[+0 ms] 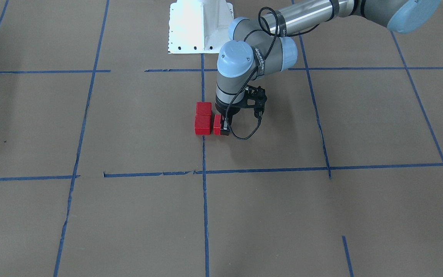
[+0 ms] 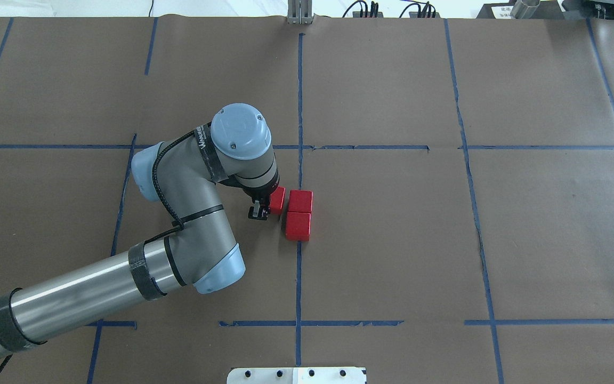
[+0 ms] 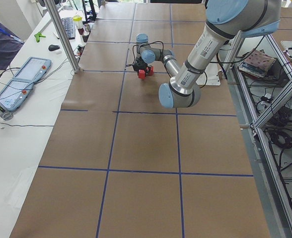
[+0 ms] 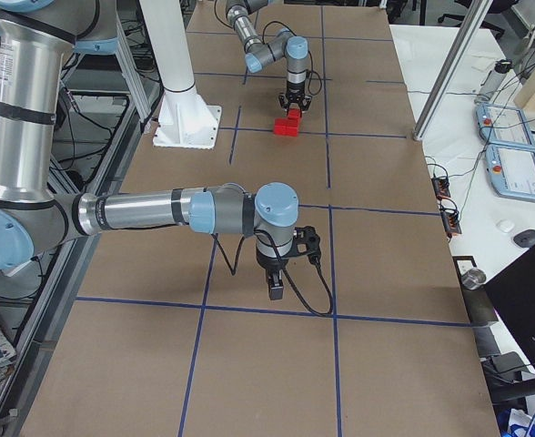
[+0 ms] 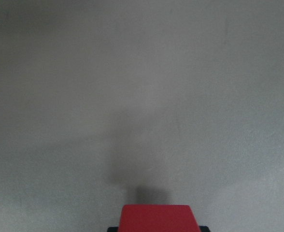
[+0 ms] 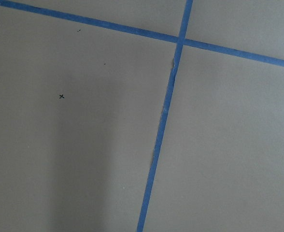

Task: Form red blocks into L shape at center
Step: 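Set the cube beside the farther placed cube, on the side nearer the left arm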

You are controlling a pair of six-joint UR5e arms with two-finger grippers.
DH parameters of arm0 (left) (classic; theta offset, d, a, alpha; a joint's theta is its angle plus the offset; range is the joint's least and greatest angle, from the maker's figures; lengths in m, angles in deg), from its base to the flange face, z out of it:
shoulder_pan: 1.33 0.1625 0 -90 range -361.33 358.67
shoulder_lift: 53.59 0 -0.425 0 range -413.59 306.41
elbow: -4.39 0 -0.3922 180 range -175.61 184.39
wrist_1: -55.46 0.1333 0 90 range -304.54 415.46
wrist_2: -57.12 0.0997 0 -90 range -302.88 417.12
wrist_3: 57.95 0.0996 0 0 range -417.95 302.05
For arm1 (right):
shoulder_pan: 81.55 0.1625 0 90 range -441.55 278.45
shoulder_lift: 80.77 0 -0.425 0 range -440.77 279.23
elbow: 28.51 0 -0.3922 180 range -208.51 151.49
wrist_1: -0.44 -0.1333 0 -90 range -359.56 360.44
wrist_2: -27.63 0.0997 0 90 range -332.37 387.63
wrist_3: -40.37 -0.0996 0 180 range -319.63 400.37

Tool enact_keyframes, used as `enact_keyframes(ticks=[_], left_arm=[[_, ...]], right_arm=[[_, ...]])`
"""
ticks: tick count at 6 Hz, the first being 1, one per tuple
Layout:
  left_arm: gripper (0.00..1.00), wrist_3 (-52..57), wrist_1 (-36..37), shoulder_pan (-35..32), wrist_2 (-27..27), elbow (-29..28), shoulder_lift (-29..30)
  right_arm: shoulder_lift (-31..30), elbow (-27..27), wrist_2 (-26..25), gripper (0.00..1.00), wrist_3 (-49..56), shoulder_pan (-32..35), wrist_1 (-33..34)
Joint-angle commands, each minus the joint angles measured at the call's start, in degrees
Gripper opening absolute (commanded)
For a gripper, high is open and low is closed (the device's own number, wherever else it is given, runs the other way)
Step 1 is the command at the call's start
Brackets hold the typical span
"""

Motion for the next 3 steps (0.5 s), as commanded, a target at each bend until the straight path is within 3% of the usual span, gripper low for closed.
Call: enact_keyframes(ticks=[1,3], left_arm=[[0.25,-0.44,-0.72,-0.01,0.02,-0.15,0.2],[0.41,1.31,-1.07,0.08,-0.15,-0.15,0.2]], right_arm=[[0.0,0.09,0.0,1.0,0.0,0.0,0.0],[0.0,0.18,0.0,1.0,0.0,0.0,0.0]])
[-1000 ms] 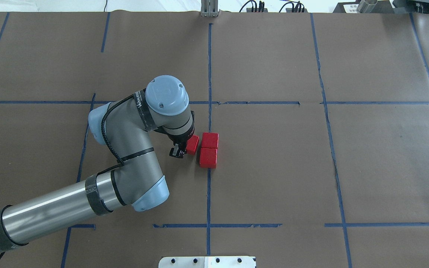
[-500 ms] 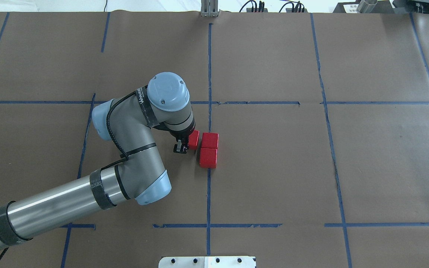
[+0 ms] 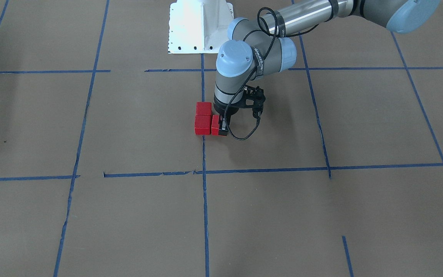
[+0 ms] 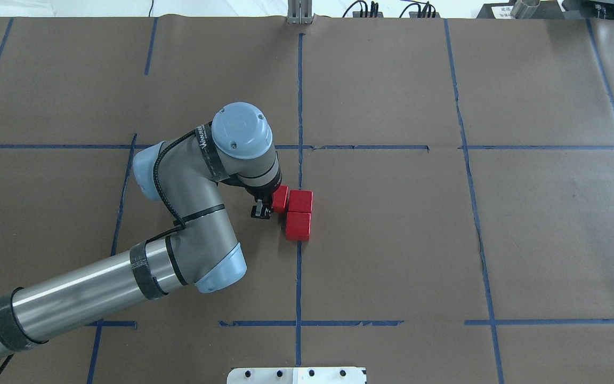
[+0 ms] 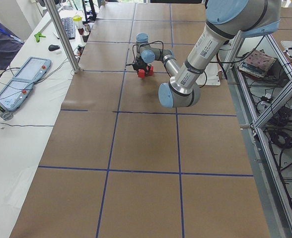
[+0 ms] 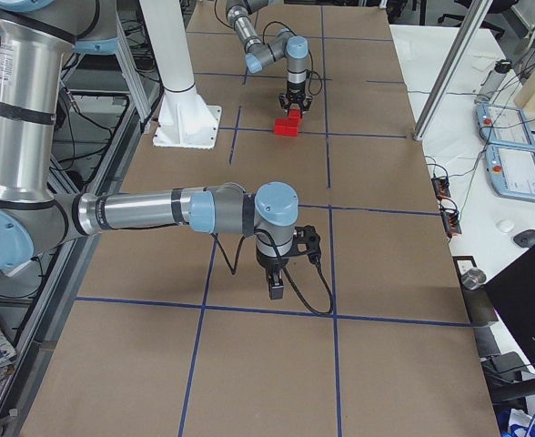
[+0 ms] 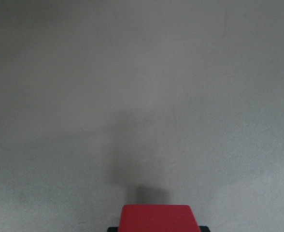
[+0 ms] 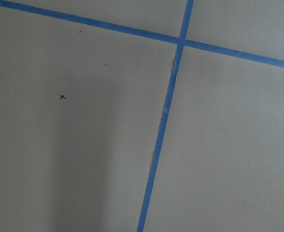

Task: Form red blocks into L shape at center
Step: 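Set the cube beside the farther placed cube, on the side nearer the left arm, then open the left gripper and lift it off the cube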

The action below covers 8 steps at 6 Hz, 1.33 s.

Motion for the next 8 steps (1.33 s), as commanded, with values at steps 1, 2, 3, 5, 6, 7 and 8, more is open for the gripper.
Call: enact_keyframes(ticks=[1,2,3,5,6,7,8], left_arm=[[0.99,5.24,-0.39,0.42,-0.08,0.0,0.01],[1.0,5.37,-0.65,0.33,-0.17,0.0,-0.08],[1.0,5.46,-0.66,-0.02,-0.26,0.34,-0.08],[1.0,6.59,0.13,-5.08,-10.28,3.05,-0.26],[1.0,10.69,1.0,-6.33,-11.58,4.81,-0.61],[1.0,20.57,4.23,-6.52,-11.68,8.22,-2.61],[1.0,32.32,6.09,-7.31,-11.68,15.57,-8.63]], right_arm=[[0.0,0.03,0.0,1.0,0.0,0.0,0.0],[0.0,0.03,0.0,1.0,0.0,0.0,0.0],[0.0,0.03,0.0,1.0,-0.09,0.0,0.0],[0.0,0.03,0.0,1.0,-0.18,0.0,0.0],[0.0,0.03,0.0,1.0,-0.26,0.0,0.0],[0.0,-0.05,0.0,1.0,-0.26,0.0,0.0],[0.0,0.03,0.09,1.0,-0.26,0.0,0.0]])
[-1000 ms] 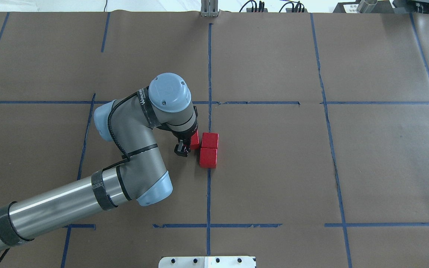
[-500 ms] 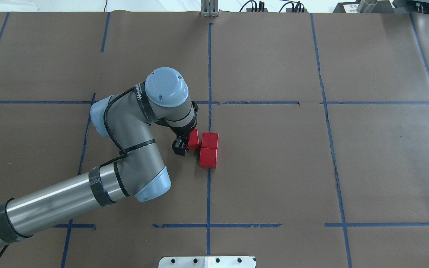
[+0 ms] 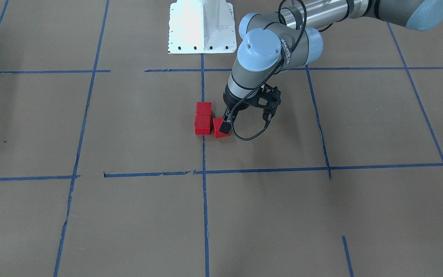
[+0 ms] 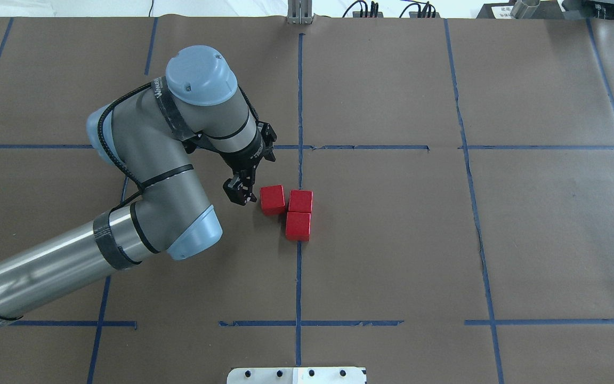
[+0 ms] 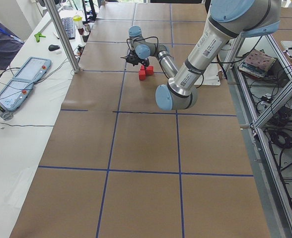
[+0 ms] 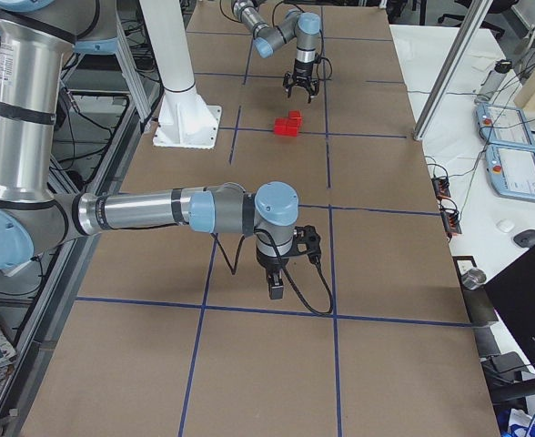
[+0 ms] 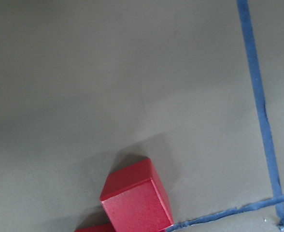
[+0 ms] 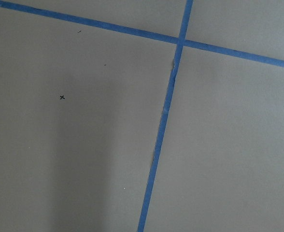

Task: Form red blocks into L shape at center

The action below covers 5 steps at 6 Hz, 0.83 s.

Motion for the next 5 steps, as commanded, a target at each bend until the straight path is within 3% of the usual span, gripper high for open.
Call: enact_keyframes(ticks=[1,3,5], left_arm=[[1.0,17.4,3.99,-1.94,-1.38,10.09,-7.97],[1.0,19.3,4.71,-2.21,-1.91,10.31,-8.26],[1.0,44.06,4.89,-4.92,-2.35,17.04,-17.18]], right_arm=[[0.0,0.12,0.06,1.0,-0.01,0.0,0.0],[0.0,0.03,0.06,1.0,-0.01,0.0,0.0],[0.0,-0.23,0.06,1.0,-0.01,0.0,0.09]])
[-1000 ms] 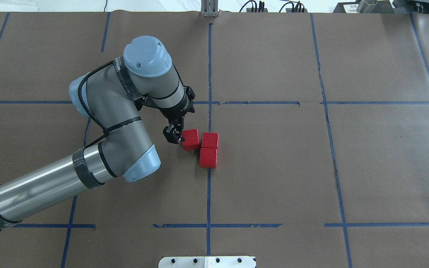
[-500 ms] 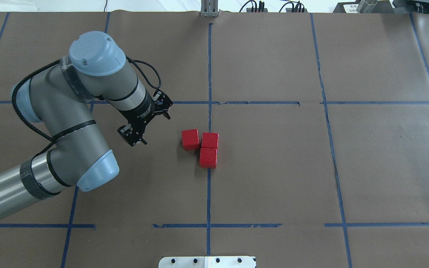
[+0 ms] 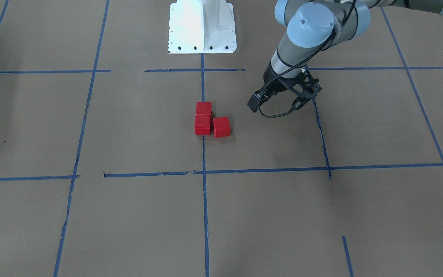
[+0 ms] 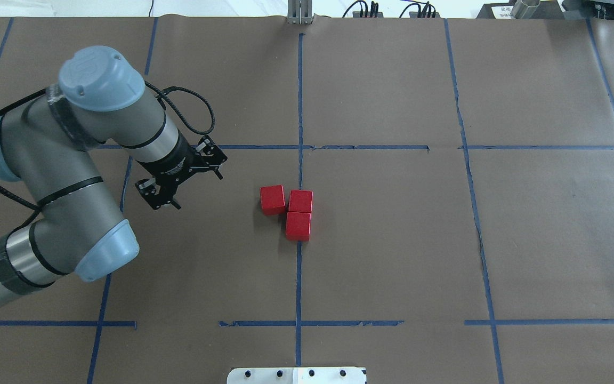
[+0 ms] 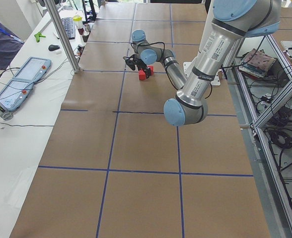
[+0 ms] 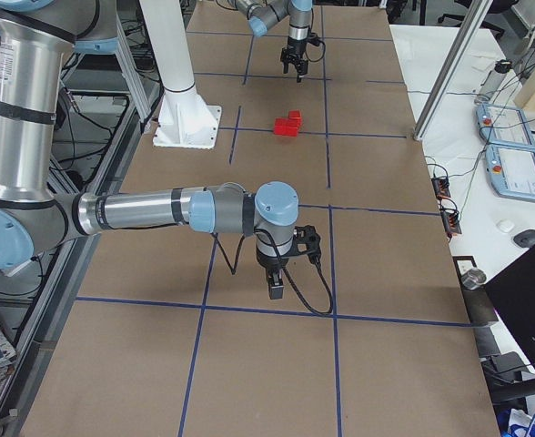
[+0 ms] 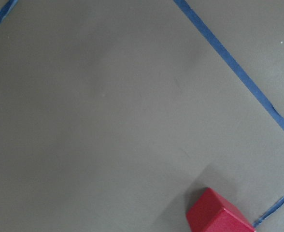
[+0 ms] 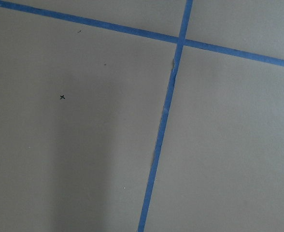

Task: Form red blocks into L shape at center

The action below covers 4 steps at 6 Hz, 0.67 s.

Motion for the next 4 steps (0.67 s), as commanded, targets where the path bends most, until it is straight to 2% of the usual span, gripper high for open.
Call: enact_keyframes(ticks=[1,4], left_arm=[[1.0,24.62,0.15,-4.61,-1.46,3.63,-8.28],[1.0,66.01,0.59,-20.22,-1.91,2.24,-22.51]], right_arm=[[0.0,-0.28,0.0,1.0,0.09,0.0,0.02],[-0.53,-0.28,-0.26,1.0,-0.52,0.0,0.02]])
